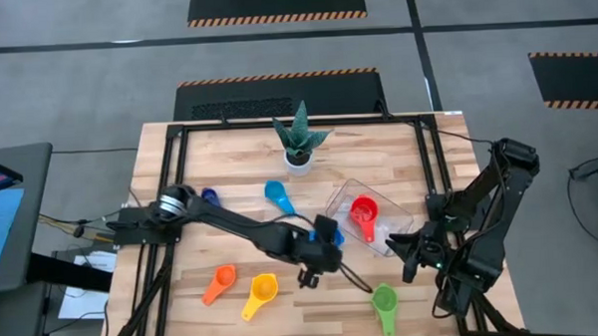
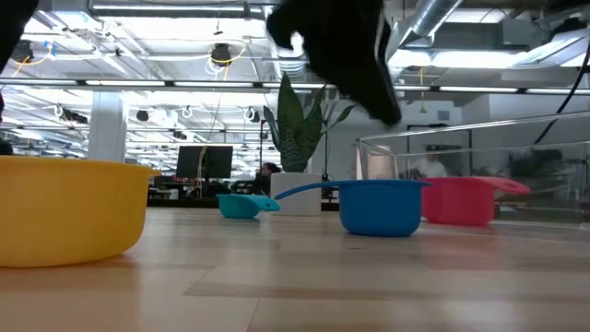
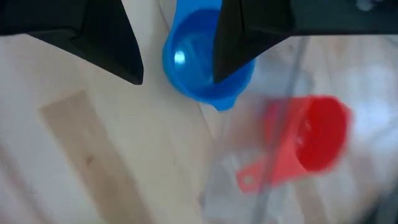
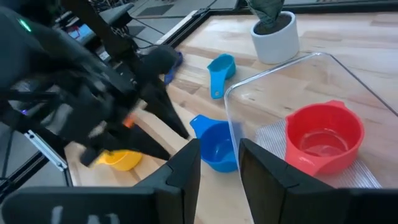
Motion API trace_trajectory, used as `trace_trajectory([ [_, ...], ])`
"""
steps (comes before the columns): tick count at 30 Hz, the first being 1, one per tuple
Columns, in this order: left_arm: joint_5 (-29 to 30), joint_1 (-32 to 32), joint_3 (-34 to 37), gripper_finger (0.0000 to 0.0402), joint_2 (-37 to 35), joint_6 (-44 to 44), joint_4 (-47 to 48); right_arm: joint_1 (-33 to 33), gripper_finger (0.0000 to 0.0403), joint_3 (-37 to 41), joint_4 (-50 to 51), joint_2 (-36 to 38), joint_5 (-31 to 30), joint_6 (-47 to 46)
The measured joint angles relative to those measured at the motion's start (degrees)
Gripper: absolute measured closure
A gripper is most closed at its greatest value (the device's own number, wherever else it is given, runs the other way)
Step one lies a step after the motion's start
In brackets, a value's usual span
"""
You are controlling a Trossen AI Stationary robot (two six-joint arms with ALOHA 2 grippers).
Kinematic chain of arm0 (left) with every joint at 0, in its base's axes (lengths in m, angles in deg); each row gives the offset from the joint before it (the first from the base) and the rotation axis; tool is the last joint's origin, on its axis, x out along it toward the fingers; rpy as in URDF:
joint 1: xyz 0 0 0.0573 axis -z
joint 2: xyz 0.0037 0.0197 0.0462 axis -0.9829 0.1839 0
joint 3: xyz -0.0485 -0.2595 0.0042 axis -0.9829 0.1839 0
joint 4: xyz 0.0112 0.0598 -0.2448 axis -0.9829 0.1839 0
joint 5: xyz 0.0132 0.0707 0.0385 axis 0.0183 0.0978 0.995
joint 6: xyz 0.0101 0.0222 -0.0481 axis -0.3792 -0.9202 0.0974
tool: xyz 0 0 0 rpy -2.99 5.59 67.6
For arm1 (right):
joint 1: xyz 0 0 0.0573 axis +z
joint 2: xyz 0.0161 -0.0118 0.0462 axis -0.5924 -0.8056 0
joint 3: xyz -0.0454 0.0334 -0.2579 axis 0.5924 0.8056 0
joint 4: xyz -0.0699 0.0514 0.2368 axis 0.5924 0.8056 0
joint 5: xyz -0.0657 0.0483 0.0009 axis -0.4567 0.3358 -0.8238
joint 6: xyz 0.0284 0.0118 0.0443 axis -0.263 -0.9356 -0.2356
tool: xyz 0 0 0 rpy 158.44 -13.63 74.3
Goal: Nest measuring cups in basket
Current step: Stack the blue measuring cup on top of the red measuring cup
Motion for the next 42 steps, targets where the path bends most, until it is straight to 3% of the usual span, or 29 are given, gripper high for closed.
trace_trajectory([
  [6, -2.9, -1.3, -6.9, 0.0216, 6.8, 2.2, 6.4, 0.0, 0.0269, 0.0, -0.1, 0.0, 1.2, 0.1],
  [14, -3.0, -1.4, -7.6, 0.0216, 8.5, 3.5, 11.8, 0.0, 0.0266, 0.0, -1.5, 0.0, 3.7, 2.0],
  [25, -2.9, -3.2, -6.4, 0.0216, 8.5, 3.3, 10.0, 0.0, 0.0269, 0.0, -3.2, 0.0, 3.7, 3.0],
  [36, -6.9, -3.9, -6.3, 0.0216, 11.2, 2.1, 7.9, 0.0, 0.027, 0.0, -3.1, 0.0, 3.5, 3.1],
  [42, -4.8, -3.9, -6.1, 0.0228, 12.3, 3.7, 9.6, 0.0, 0.0271, 0.0, -3.1, 0.0, 3.5, 3.0],
])
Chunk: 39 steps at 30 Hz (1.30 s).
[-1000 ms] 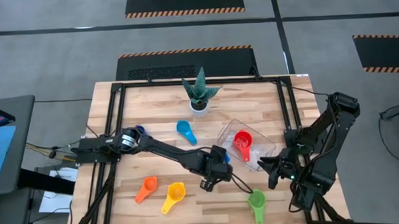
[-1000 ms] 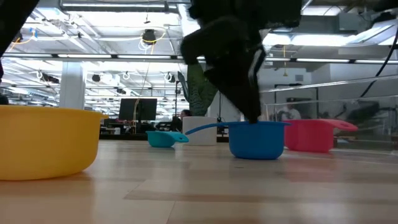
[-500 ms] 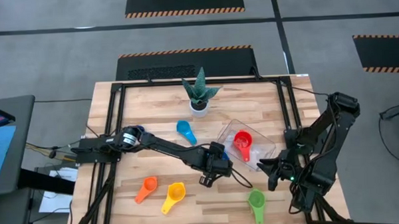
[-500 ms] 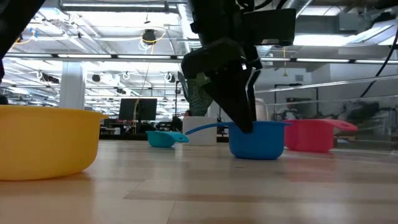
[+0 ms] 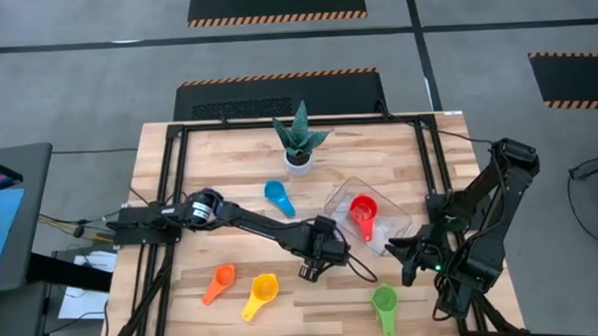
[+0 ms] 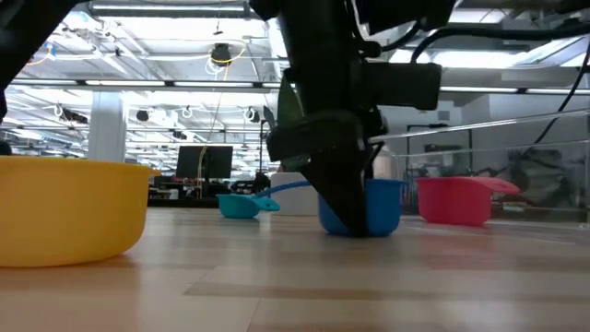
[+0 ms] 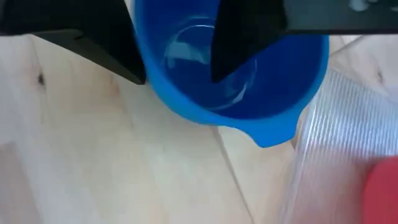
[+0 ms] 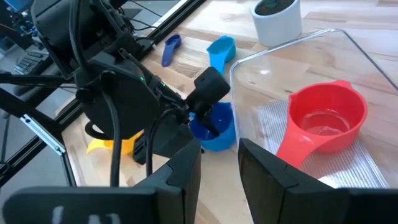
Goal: Nest measuring cups in basket
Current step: Stack the blue measuring cup on top of the red measuring cup
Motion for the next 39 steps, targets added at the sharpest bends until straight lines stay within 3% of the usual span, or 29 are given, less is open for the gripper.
trace_trajectory([
  [3, -0.1, 0.0, 0.0, 0.0268, 0.0, -0.1, 0.6, 0.0, 0.0272, 0.0, -0.2, 0.0, 0.0, 0.0],
  [8, -1.5, 0.0, -0.4, 0.0383, -0.1, 2.0, 5.5, 0.0, 0.0274, 0.0, -0.1, 0.0, 0.0, 0.0],
  [13, -3.7, 0.7, -5.8, 0.0397, -0.1, 6.2, 18.6, 0.0, 0.0275, 0.0, -0.1, 0.0, 0.1, 0.0],
  [17, -3.7, 1.6, -15.4, 0.0399, -0.3, 7.6, 30.2, 0.0, 0.0275, 0.0, -0.1, 0.0, 0.1, 0.0],
  [20, -2.6, 1.8, -23.8, 0.04, -0.3, 14.8, 34.1, -0.1, 0.0275, 0.0, -0.2, 0.0, 0.1, -0.3],
  [24, -0.1, -0.6, -21.3, 0.0401, -5.0, 31.3, 25.8, -0.7, 0.0275, 0.0, -1.6, 0.0, 0.1, -0.5],
  [27, 2.4, -2.6, -21.4, 0.0401, -6.5, 37.5, 21.2, -1.4, 0.0275, 0.0, -2.5, 0.0, 0.1, -0.5],
  [31, 2.9, -4.9, -21.4, 0.0401, -7.1, 37.4, 14.8, -1.8, 0.0275, 0.0, -2.0, 0.0, 1.8, 2.4],
  [39, 1.1, -8.1, -21.4, 0.0401, -7.1, 34.5, 6.6, -1.9, 0.0275, 0.0, 2.6, 0.2, 15.6, 7.9],
])
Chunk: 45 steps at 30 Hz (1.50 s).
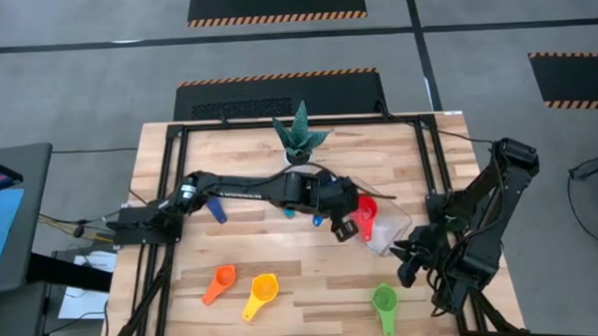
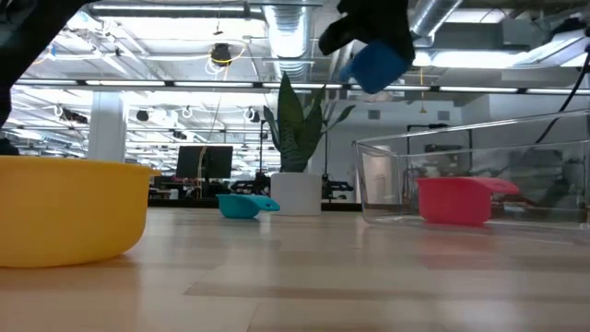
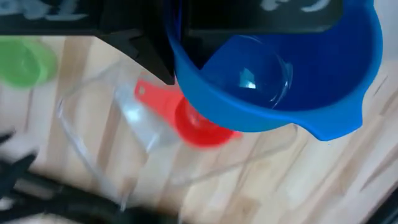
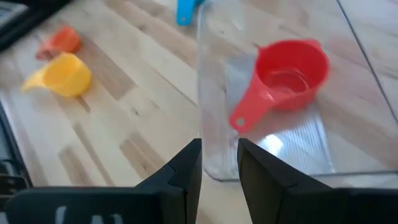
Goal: Nest measuring cups in basket
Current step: Stack the blue measuring cup on top of the red measuring cup
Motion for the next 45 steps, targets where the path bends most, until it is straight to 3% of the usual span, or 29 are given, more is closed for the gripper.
trace_trajectory([
  [7, -0.9, -3.4, 0.0, 0.0401, 0.3, 7.9, -9.3, 0.0, 0.0275, -2.2, 5.5, 0.1, 5.1, -0.9],
  [16, 0.3, -4.8, -0.1, 0.0401, 1.6, 16.6, -22.5, 0.0, 0.0276, -6.8, 11.2, 0.1, 5.6, -0.9],
  [23, -1.8, -3.2, 0.0, 0.0401, 4.3, 21.1, -25.3, 0.0, 0.0276, -10.9, 17.4, 0.2, 10.1, 2.5],
  [27, -1.8, -3.2, 0.0, 0.0401, 4.8, 25.3, -25.5, 0.0, 0.0276, -15.4, 22.1, 0.1, 11.1, 8.8],
  [37, 0.2, -2.5, 0.0, 0.0401, 9.8, 42.4, -30.1, -0.5, 0.0276, -27.4, 22.1, 0.9, 10.0, 30.5],
  [45, 7.3, -1.7, 0.0, 0.0401, 9.9, 44.4, -29.6, -0.3, 0.0276, -31.8, 22.2, 0.9, 9.7, 41.4],
])
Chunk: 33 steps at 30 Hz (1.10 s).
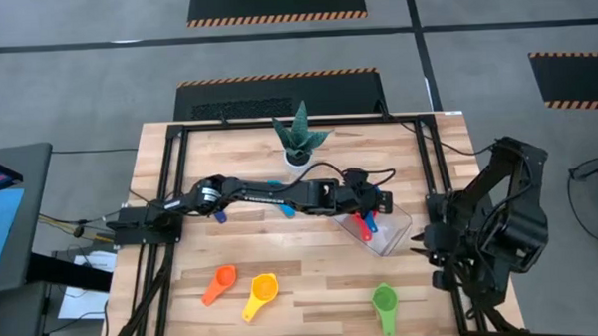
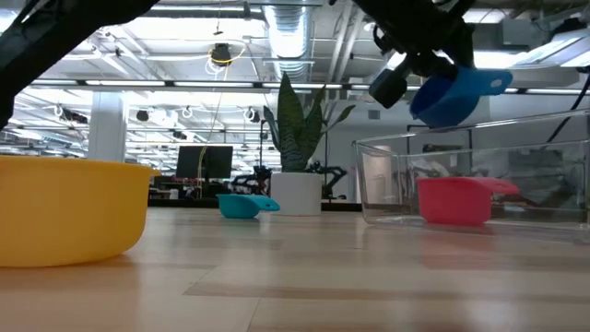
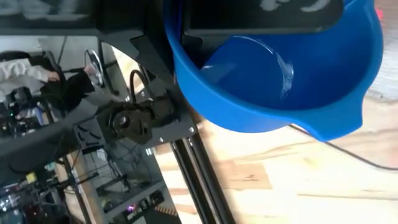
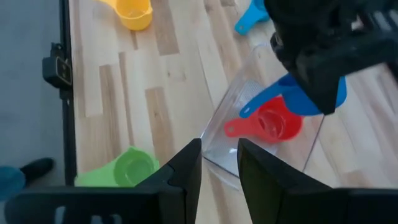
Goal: Nest measuring cups in basket
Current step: Stack the blue measuring cup on top of the red measuring cup
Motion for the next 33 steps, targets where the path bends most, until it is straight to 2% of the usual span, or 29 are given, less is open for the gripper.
trace_trajectory([
  [4, -0.4, 0.2, -0.1, 0.0401, -0.1, 2.7, 1.5, 0.0, 0.0276, -0.1, 0.0, 0.0, 0.0, 1.9],
  [8, 1.8, 1.0, 0.2, 0.0401, 0.0, 3.3, 5.6, 0.6, 0.0275, -0.1, -0.1, 0.0, 0.0, 2.7],
  [16, 5.0, 1.0, 0.2, 0.0401, 0.0, 3.0, 6.1, 2.0, 0.0275, -0.1, -0.4, 0.0, 0.1, 2.8],
  [26, 2.8, 0.5, 0.2, 0.0401, -0.1, -2.4, 6.3, 2.2, 0.0275, -0.1, -0.8, 0.0, 0.1, 2.8],
  [30, 3.7, 0.5, 0.2, 0.0401, -0.1, 3.7, 6.8, 2.2, 0.0275, -0.1, -0.8, 0.0, 0.1, 2.8],
  [33, 3.1, 0.5, 0.2, 0.0401, -0.1, -1.5, 5.6, 2.2, 0.0275, -0.1, -0.8, -0.1, 0.1, 2.8],
])
